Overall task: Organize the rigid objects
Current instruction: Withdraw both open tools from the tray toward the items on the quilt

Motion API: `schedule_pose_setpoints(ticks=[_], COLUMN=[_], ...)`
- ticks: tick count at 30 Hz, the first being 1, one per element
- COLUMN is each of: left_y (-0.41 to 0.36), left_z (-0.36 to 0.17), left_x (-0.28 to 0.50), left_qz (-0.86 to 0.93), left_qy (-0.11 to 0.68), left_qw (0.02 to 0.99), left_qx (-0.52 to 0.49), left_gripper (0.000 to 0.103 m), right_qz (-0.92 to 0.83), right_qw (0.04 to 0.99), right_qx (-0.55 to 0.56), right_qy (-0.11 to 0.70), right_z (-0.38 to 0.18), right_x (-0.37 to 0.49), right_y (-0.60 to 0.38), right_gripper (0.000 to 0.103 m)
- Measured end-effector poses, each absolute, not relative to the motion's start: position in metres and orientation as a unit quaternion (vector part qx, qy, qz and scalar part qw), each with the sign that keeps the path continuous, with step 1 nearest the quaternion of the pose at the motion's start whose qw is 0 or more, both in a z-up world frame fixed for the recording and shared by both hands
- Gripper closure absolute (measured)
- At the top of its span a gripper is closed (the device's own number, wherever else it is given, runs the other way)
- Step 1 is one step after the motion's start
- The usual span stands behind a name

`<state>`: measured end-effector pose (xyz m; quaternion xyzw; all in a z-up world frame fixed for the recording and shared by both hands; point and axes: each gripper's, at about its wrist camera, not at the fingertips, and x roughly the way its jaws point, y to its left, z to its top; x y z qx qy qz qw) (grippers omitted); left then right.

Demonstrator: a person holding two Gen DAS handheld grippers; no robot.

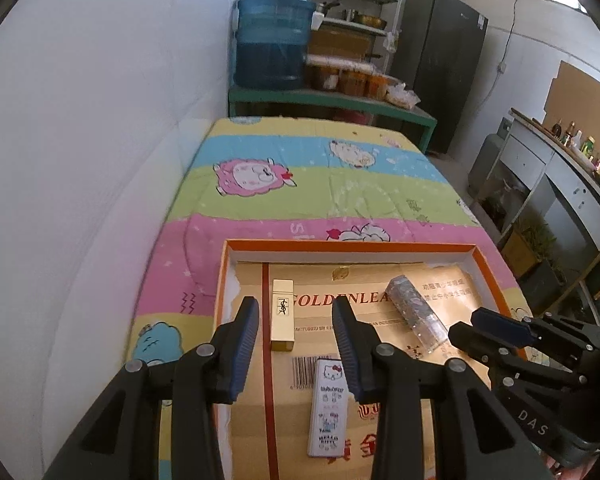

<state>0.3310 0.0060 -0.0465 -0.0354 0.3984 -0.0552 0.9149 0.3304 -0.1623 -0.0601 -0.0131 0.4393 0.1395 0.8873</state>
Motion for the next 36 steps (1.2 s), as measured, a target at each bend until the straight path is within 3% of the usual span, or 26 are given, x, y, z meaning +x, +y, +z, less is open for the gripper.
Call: schedule_pose_setpoints(ticks=[2, 3, 4, 6, 36], left_y=[0.006, 0.006, 0.007, 0.007, 0.012], left_z=[-0.042, -0.039, -0.037, -0.033, 0.003], left_x=[0.323, 0.319, 0.313, 0.304, 0.184], left_qz=[-0.053, -0.052, -0.052, -0.051, -0.046], left_qy=[0.39, 0.386, 0.382, 0.373, 0.308], left_qw=[0.919, 0.92, 0.922, 0.926, 0.95], left_qx=[-0.034, -0.032, -0.03, -0.027, -0.018], left_gripper=[0.063, 0.062, 0.055, 0.047, 0.047], right_qz=[0.141, 0.141, 0.141, 0.143, 0.114], right_qw=[0.891, 0.892, 0.894, 0.899, 0.927], right_qx=[-0.01, -0.008, -0.007, -0.007, 0.001], right_qy=[0.432, 0.429, 0.425, 0.415, 0.358], right_z=[-0.055, -0.053, -0.051, -0.046, -0.009], right_x=[0.322, 0.318, 0.313, 0.303, 0.174], right_y=[-0.163, -0.163, -0.163, -0.163, -0.163], right_gripper=[0.07, 0.052, 0.041, 0.041, 0.041])
